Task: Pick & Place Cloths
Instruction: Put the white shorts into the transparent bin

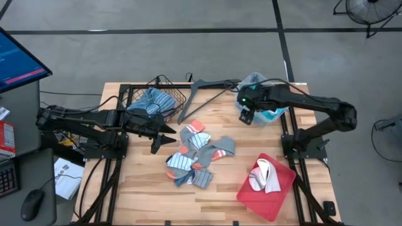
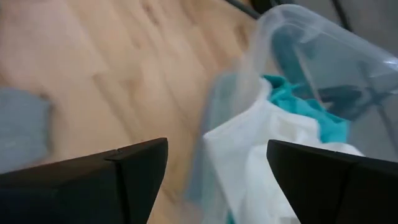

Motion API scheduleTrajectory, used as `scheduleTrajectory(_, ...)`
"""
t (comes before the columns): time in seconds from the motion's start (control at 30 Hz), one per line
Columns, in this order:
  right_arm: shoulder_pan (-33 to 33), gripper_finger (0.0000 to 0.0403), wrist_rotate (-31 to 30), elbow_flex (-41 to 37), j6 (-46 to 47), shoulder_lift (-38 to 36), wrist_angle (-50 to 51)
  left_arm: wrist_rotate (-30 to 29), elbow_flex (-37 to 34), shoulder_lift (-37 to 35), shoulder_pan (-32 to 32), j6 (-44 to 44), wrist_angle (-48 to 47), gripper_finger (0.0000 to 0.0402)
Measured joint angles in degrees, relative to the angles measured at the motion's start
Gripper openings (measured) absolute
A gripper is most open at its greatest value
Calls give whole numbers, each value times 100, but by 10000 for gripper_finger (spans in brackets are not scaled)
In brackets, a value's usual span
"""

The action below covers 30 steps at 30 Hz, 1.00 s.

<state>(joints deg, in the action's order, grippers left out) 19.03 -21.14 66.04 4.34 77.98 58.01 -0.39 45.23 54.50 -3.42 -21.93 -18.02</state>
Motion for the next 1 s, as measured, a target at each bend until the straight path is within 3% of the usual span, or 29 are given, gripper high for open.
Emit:
scheduleTrajectory(0.13, 2, 254, -421, 0, 153, 103, 8, 16, 0, 0, 0, -1, 2, 191)
scheduleTrajectory(0.23, 63, 215, -444, 0, 159, 105, 45, 13, 0, 0, 0, -1, 2, 191)
scheduleTrajectory(0.33, 94, 149, -414, 0, 171, 104, 75, 12, 0, -1, 0, -2, 2, 191)
scheduleTrajectory(0.47, 138, 29, -309, 2, 171, 37, 111, 7, 0, 0, 0, -1, 3, 191)
scheduleTrajectory(0.5, 139, 16, -294, 0, 175, 14, 125, 5, 0, 0, 0, -1, 2, 191)
scheduleTrajectory(0.8, 843, 9, -578, 1, 1278, -89, 467, -15, 0, 0, -1, -3, 1, 191)
scheduleTrajectory(1.0, 1493, 5, -320, 0, 2418, -88, 506, -38, 0, 0, 0, -134, 2, 191)
